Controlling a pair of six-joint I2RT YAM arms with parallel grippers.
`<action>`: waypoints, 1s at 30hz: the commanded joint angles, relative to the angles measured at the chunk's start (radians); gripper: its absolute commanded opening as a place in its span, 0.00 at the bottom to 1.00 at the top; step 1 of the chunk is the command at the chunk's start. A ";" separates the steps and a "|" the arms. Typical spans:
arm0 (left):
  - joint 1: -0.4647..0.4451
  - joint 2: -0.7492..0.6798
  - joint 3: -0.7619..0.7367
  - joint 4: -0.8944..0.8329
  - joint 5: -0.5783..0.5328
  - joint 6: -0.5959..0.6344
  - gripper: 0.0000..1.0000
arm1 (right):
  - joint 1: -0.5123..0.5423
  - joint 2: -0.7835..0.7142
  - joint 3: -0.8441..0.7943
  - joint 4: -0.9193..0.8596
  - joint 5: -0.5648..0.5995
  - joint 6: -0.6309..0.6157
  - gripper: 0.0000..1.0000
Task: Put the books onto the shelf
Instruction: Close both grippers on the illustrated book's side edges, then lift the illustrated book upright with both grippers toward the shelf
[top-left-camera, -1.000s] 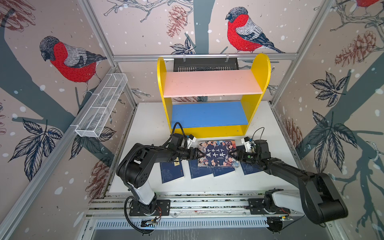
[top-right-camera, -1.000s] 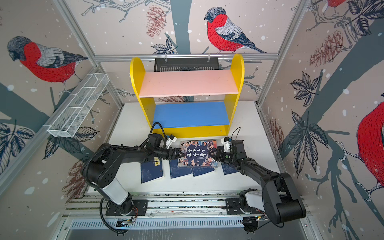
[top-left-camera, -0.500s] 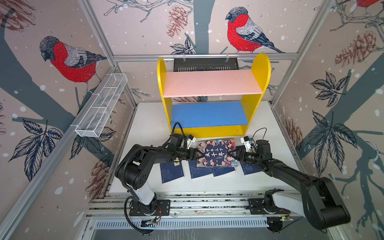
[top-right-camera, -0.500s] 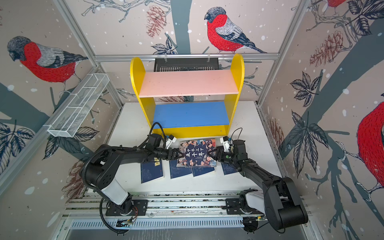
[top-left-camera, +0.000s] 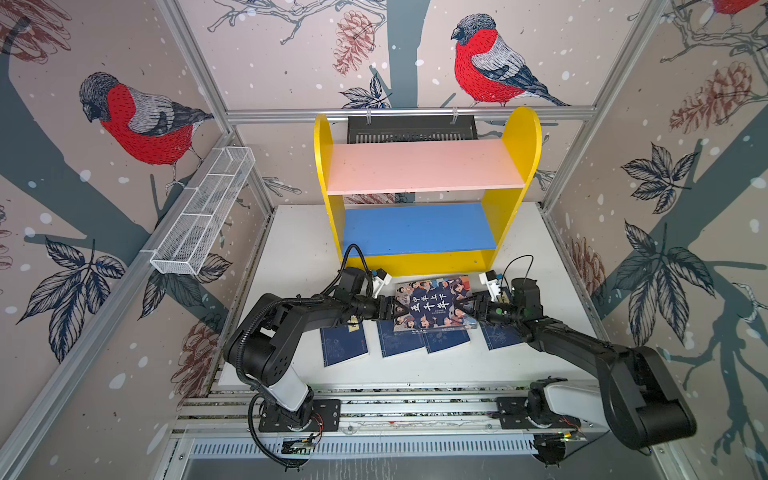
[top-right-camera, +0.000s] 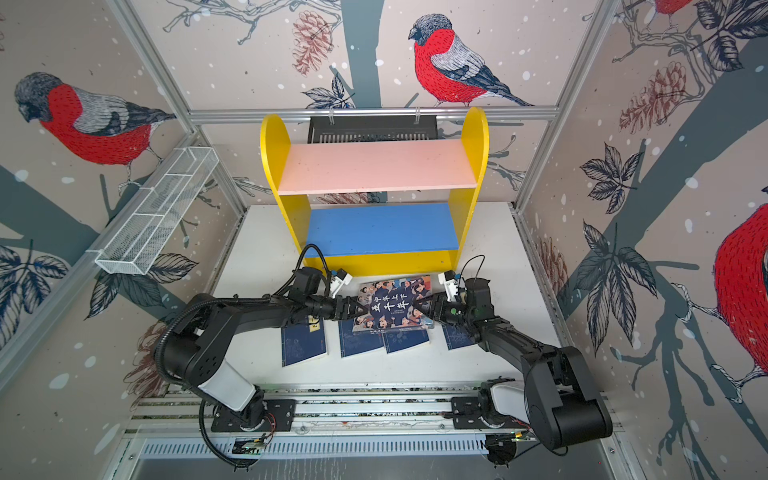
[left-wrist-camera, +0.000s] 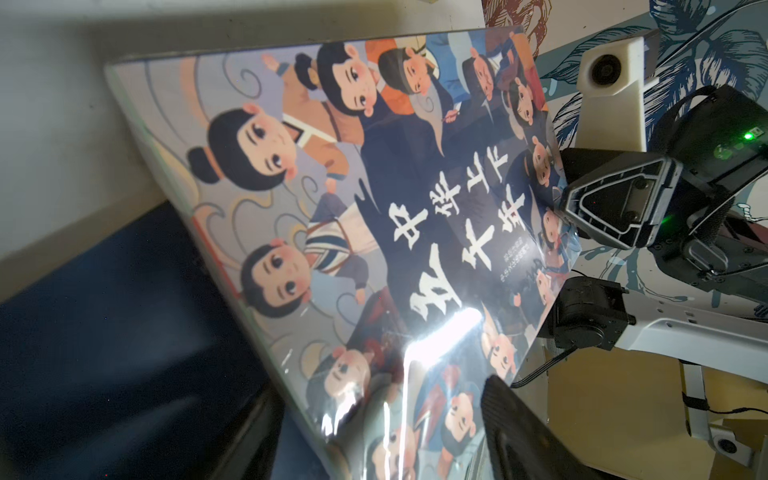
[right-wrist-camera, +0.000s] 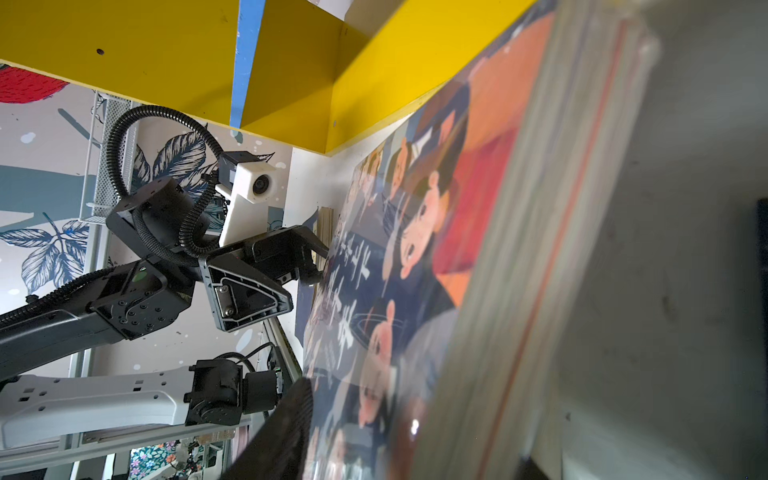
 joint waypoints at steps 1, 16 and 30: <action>-0.010 -0.020 0.012 0.063 0.055 0.019 0.74 | 0.005 0.029 0.013 0.086 -0.074 0.006 0.53; -0.031 -0.104 0.009 -0.063 -0.050 0.149 0.84 | 0.007 0.049 0.035 0.102 -0.111 0.043 0.16; 0.133 -0.354 0.064 -0.280 -0.053 0.292 0.91 | -0.012 -0.148 0.124 -0.044 -0.179 0.057 0.03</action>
